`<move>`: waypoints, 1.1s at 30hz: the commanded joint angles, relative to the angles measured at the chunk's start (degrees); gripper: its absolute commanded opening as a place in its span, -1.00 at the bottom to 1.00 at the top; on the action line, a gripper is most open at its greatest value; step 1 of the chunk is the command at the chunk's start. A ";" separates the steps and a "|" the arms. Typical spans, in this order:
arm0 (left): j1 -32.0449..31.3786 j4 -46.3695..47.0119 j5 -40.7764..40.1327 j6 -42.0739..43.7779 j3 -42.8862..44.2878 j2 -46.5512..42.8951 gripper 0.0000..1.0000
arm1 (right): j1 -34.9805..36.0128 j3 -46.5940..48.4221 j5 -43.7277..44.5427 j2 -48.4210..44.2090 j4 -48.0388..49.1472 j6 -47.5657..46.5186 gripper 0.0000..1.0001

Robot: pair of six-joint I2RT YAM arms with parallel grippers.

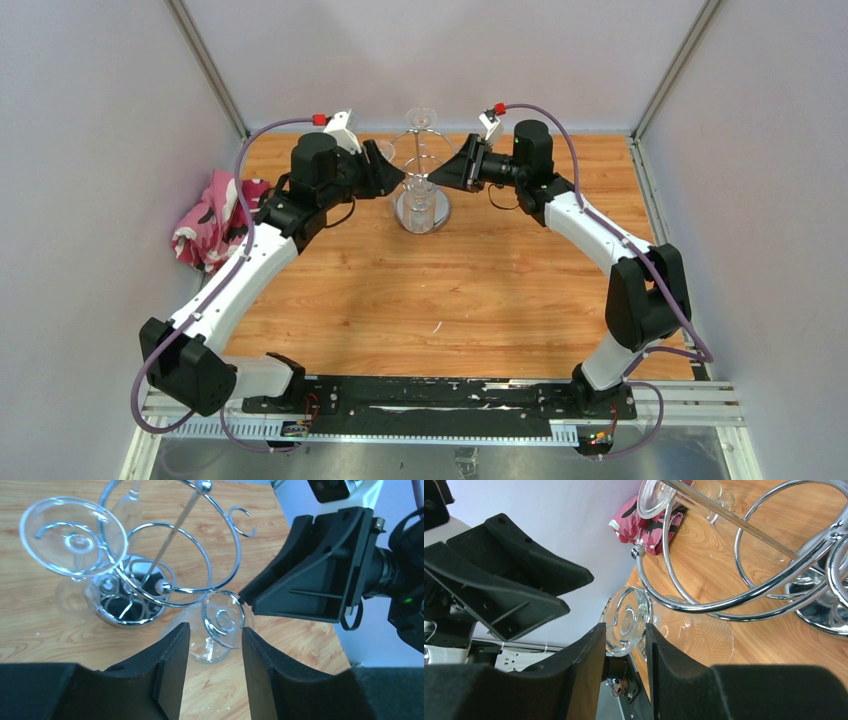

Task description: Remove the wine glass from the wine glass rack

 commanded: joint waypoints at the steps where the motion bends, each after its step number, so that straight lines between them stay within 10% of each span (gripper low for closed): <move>1: -2.18 1.09 0.02 -0.35 -1.81 0.43 -0.05 | 1.02 -0.30 -0.58 -0.10 -0.79 -0.92 -0.22; 33: -4.14 -0.50 -0.98 1.37 -1.70 0.55 -0.09 | 0.07 -0.38 -1.23 -2.24 -0.52 -0.07 -0.41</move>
